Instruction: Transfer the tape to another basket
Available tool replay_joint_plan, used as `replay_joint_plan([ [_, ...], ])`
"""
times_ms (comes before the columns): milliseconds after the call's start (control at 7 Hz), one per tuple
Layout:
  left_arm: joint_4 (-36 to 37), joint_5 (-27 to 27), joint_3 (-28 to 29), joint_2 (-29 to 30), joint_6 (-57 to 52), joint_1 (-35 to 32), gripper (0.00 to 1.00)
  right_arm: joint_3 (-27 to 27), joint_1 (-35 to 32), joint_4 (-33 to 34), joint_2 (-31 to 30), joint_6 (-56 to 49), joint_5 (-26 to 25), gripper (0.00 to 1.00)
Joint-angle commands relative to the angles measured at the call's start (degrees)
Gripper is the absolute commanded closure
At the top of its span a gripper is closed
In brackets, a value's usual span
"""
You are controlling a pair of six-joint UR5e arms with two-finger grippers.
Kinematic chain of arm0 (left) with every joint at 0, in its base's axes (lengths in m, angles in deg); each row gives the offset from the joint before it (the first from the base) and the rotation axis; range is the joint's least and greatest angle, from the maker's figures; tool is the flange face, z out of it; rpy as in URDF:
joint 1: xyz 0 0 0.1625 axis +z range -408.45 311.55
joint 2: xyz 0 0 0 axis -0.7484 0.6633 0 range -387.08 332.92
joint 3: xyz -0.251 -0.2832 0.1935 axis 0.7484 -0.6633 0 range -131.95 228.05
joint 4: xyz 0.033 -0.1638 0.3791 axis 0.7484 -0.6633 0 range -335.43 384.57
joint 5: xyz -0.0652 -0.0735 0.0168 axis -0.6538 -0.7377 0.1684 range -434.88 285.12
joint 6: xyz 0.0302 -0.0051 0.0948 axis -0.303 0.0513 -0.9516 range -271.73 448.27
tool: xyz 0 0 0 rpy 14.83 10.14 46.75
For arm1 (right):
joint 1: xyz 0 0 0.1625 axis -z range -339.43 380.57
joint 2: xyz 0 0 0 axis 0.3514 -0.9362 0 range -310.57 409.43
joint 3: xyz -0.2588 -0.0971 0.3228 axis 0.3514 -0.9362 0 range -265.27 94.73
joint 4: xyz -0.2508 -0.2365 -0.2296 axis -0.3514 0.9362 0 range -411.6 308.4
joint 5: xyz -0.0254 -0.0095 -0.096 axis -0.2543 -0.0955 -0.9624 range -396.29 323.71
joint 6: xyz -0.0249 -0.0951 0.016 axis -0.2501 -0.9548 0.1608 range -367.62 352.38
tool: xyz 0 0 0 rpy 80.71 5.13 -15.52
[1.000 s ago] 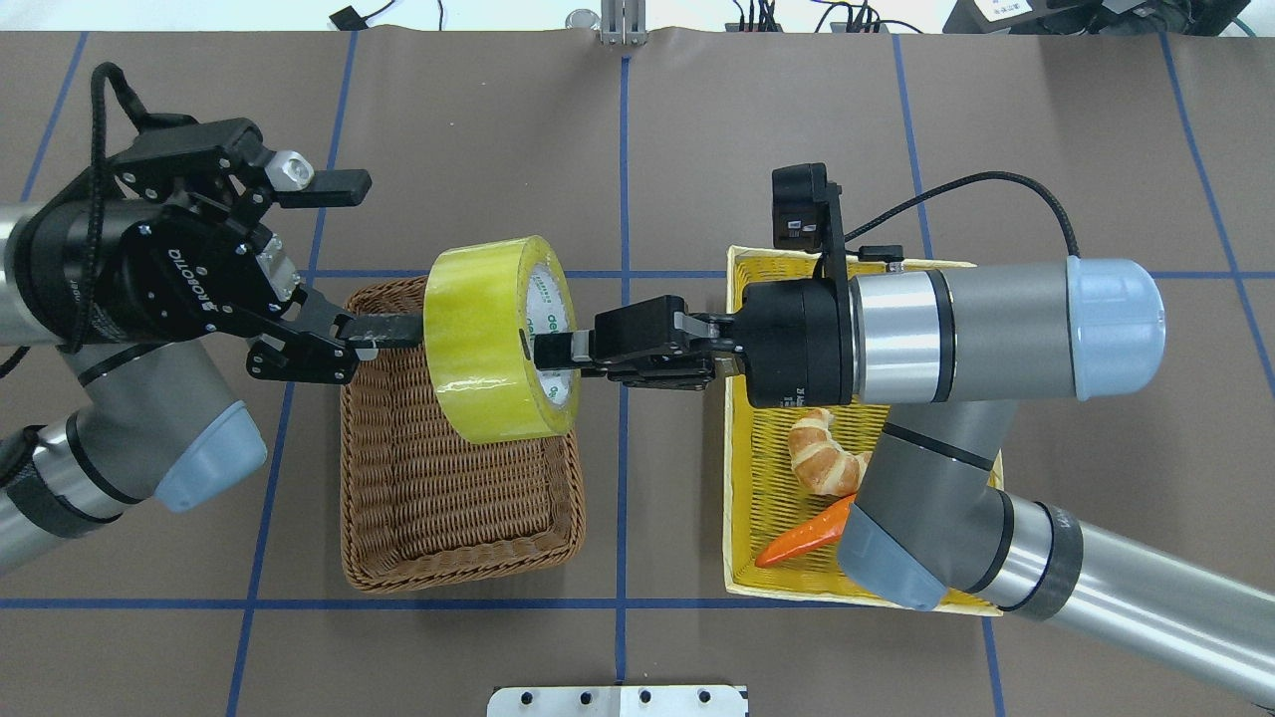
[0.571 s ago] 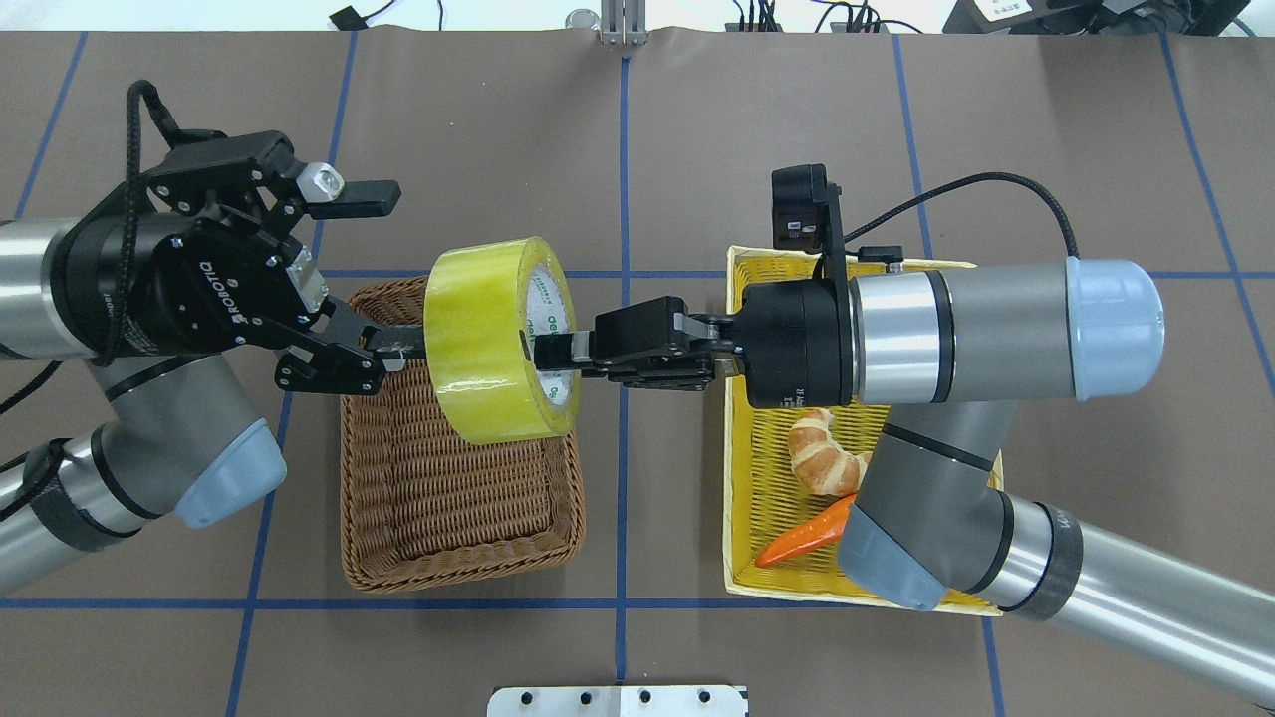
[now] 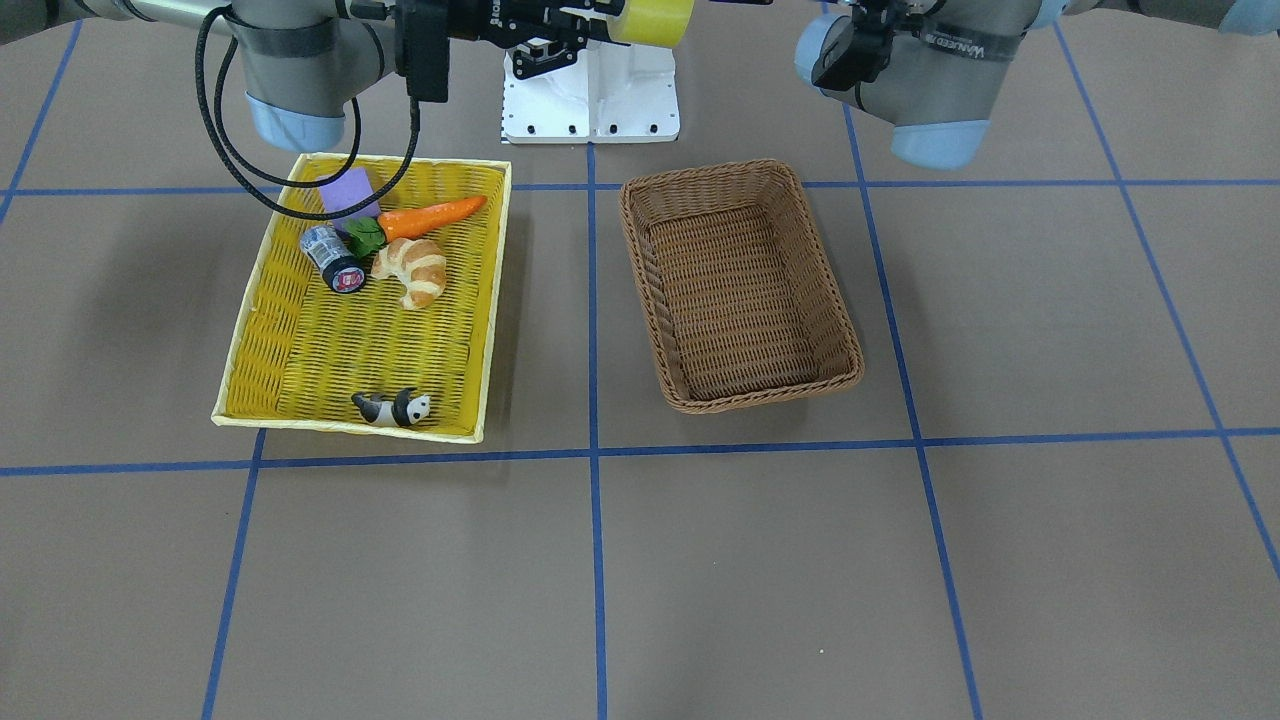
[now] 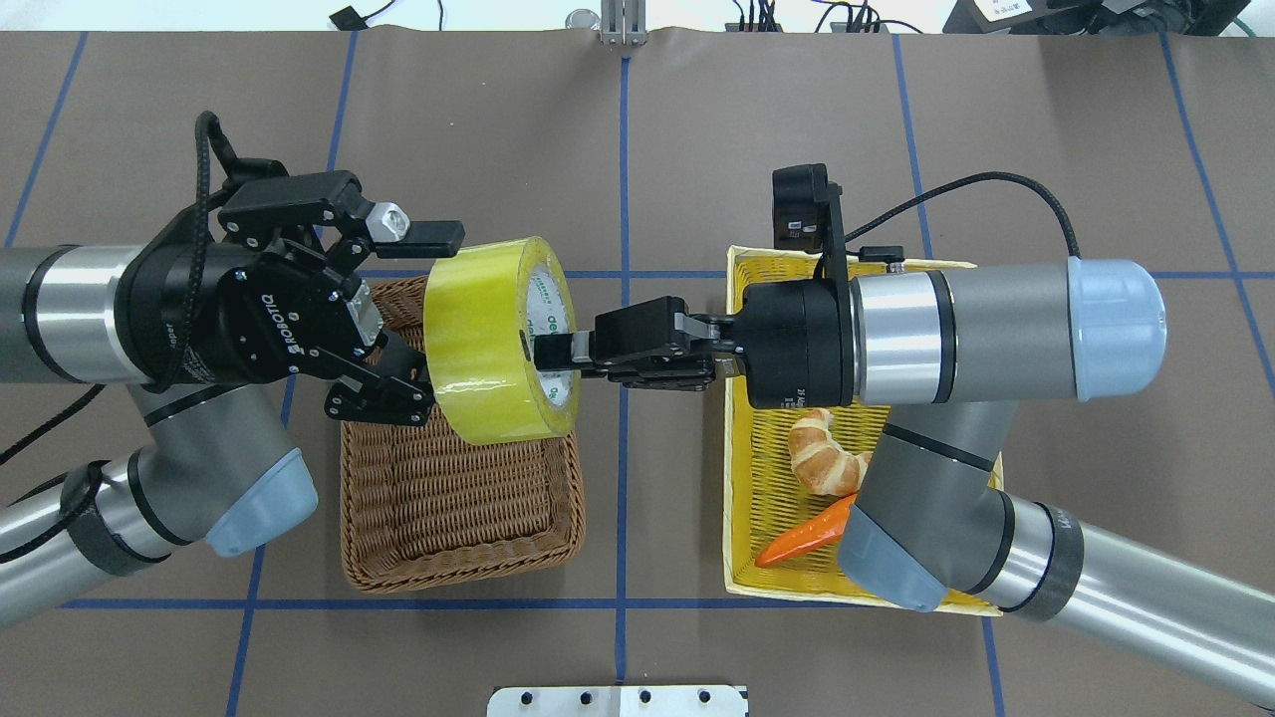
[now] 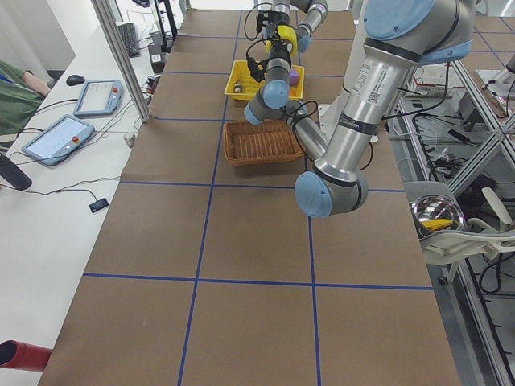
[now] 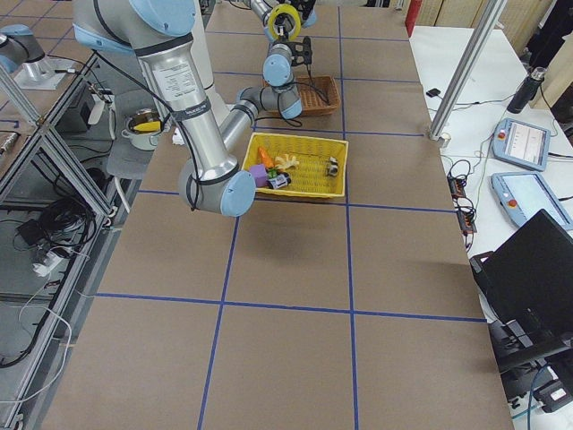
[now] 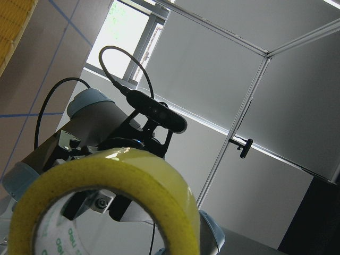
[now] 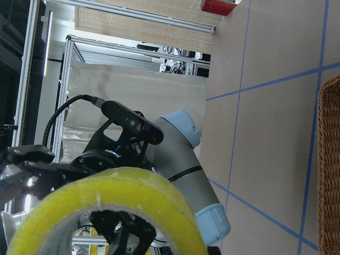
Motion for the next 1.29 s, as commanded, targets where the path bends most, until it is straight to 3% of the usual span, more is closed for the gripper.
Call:
replay_joint_plan([
  [0, 0.6, 0.7, -0.1, 0.3, -0.2, 0.6, 0.05, 0.0, 0.0, 0.0, -0.2, 0.0, 0.0, 1.0],
  [143, 0.6, 0.8, -0.2, 0.3, -0.2, 0.6, 0.19, 0.0, -0.1, 0.0, -0.2, 0.0, 0.0, 1.0],
  [286, 0.6, 0.9, -0.2, 0.3, -0.3, 0.6, 0.51, 0.0, -0.1, 0.0, -0.3, 0.0, -0.2, 1.0],
  [429, 0.5, 0.9, -0.2, 0.1, -0.3, 0.6, 0.94, 0.0, -0.1, 0.0, -0.3, 0.1, -0.8, 0.47],
  [571, 0.3, 0.8, -0.2, -0.4, -1.3, 0.6, 1.0, 0.3, -0.1, 0.0, -0.4, 1.4, -1.8, 0.0],
  [1143, 0.2, 0.1, -0.2, -0.6, -2.7, 0.6, 1.0, 0.7, -0.3, -0.2, -2.2, 1.9, -1.7, 0.0],
])
